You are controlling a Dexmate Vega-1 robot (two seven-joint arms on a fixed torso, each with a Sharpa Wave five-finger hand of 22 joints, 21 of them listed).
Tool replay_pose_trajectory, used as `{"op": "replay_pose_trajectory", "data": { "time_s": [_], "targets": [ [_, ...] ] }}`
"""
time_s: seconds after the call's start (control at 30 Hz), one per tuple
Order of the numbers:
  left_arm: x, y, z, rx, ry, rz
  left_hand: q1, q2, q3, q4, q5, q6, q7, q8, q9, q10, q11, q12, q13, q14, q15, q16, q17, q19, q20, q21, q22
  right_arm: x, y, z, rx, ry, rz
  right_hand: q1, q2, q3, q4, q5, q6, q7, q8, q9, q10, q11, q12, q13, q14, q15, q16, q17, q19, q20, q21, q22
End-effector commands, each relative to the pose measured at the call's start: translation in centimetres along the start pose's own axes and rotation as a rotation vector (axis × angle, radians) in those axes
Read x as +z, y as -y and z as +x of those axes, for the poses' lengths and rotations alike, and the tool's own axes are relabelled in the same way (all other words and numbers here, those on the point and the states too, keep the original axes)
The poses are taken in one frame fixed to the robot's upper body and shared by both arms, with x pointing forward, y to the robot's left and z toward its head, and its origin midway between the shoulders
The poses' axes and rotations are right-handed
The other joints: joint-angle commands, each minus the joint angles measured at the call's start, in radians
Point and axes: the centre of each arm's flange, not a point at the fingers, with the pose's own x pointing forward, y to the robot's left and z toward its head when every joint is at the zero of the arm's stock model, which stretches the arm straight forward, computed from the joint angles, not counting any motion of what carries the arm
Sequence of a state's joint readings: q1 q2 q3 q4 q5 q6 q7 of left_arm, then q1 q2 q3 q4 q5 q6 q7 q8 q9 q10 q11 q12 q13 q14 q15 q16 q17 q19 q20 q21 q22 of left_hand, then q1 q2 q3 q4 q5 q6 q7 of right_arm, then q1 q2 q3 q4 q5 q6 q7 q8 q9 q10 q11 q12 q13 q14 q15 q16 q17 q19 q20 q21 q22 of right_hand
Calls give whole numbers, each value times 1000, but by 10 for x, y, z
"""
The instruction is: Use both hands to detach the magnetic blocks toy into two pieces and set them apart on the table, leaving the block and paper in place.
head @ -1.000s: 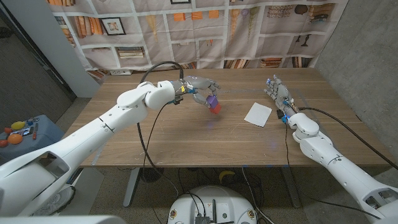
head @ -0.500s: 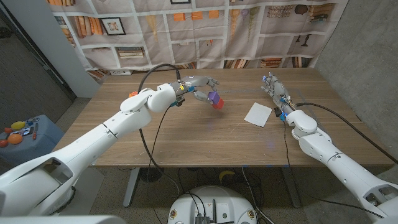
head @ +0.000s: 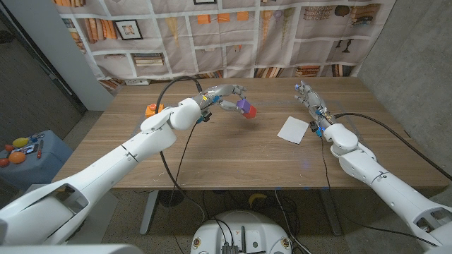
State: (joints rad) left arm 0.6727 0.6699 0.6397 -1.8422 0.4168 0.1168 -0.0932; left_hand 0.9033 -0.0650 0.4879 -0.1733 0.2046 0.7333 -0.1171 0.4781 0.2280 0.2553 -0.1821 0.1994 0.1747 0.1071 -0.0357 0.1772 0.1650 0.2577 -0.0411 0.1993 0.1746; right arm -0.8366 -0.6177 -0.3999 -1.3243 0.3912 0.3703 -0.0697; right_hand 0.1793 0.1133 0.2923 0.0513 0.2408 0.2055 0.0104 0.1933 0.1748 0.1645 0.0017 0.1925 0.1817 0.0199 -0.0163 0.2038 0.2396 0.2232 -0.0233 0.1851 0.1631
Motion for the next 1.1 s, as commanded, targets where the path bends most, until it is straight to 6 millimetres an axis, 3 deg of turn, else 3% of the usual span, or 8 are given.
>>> {"op": "replay_pose_trajectory", "data": {
  "time_s": [0.03,0.3,0.83,1.0,1.1],
  "targets": [
    [-4,7,-1,80,-50,-154,7,12,-7,1,2,250,1,93,9,4,6,-2,2,-5,-102,0,5,2,-77,-2,3,5,-2,-4,1,3,-84,8,-12,3,-16,-5,14,-2,7,2,0,4,0,2,8,9,3,-3,14,6,4,3],
    [-4,6,1,123,-51,-229,8,15,-11,2,2,247,4,90,8,7,9,-2,2,-5,-101,0,5,2,-79,-2,3,7,-4,-2,25,8,-109,38,-44,4,-57,-13,12,-32,6,6,1,7,1,5,10,18,0,-14,17,13,2,2],
    [-7,23,4,220,-72,-457,11,21,-18,2,2,249,8,89,6,8,11,-3,2,-4,-95,1,5,-2,-74,-2,4,4,-8,-18,45,-32,-128,75,-79,5,-105,-22,1,-29,3,10,-16,10,-3,7,2,31,-3,-23,15,24,0,3],
    [-10,27,6,235,-73,-534,12,23,-21,2,2,248,7,88,6,7,9,-3,2,-4,-93,1,5,-3,-73,-2,4,5,-5,-20,70,-26,-126,98,-103,3,-134,-26,-9,-43,2,11,-27,14,-4,9,-5,41,-5,-26,7,31,-3,3],
    [-11,28,7,236,-70,-563,13,24,-22,3,2,248,8,87,5,7,12,-4,2,-5,-93,1,5,-4,-74,-2,4,7,-4,-21,92,-27,-124,127,-119,6,-162,-29,-16,-57,3,13,-43,14,-6,10,-19,47,-8,-28,1,37,-4,3]
  ]
}}
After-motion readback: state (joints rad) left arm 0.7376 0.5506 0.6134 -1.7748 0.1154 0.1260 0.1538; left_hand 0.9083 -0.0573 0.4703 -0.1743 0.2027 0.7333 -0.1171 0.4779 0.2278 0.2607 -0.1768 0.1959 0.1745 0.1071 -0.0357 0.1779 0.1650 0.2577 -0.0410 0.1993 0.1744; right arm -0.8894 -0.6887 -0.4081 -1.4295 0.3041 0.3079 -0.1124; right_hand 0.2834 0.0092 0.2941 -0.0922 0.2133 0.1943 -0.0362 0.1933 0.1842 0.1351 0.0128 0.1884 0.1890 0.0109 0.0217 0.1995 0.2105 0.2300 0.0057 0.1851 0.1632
